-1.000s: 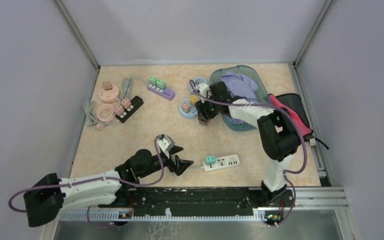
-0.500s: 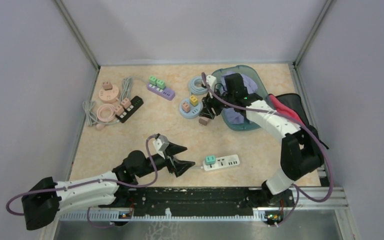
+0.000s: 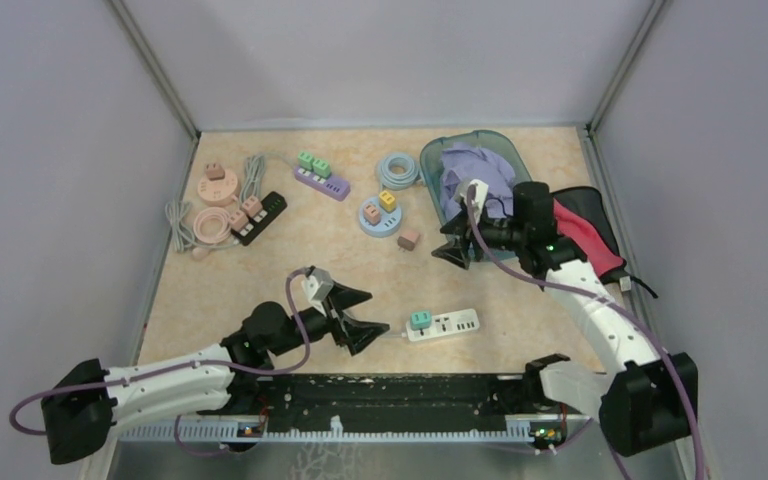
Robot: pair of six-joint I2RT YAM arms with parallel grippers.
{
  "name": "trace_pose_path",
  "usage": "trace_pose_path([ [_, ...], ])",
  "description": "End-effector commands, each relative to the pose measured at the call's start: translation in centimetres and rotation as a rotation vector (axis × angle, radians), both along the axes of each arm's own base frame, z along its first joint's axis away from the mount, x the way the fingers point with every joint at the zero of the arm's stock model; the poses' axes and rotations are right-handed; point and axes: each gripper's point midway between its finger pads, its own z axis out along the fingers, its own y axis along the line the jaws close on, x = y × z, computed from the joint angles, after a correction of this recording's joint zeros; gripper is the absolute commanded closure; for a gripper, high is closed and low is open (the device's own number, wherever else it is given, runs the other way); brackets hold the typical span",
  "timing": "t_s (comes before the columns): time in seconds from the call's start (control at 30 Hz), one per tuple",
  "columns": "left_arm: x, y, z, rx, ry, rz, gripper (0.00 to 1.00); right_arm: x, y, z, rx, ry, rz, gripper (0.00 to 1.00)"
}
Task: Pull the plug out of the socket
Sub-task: Place the plug at the center of the board, then remove the plug from the socket.
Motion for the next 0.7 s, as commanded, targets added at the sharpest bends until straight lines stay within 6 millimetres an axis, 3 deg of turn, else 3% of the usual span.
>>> trace_pose_path([
  [0.0, 0.0, -0.5, 1.5, 0.01, -0.107, -0.029, 0.0, -1.6, -0.7, 2.0, 0.031, -0.134, 0.079, 0.42],
  [0.23, 0.5, -0.9, 2.5, 0.042, -0.187, -0.031, 0.0, -5.5, -2.3, -0.2, -0.047, -0.15, 0.166, 0.41],
  [0.5, 0.7, -0.2, 2.0, 0.039, -0.192, -0.001, 0.0, -7.2, -3.5, -2.5, -0.089, -0.193, 0.235, 0.4],
  [0.6, 1.1, 0.1, 1.6, 0.046, -0.209, 0.022, 0.0, -8.5, -4.2, -4.4, -0.125, -0.204, 0.273, 0.4],
  [0.67, 1.4, 0.1, 1.4, 0.062, -0.225, 0.032, 0.0, -9.4, -4.8, -6.8, -0.172, -0.206, 0.295, 0.38],
])
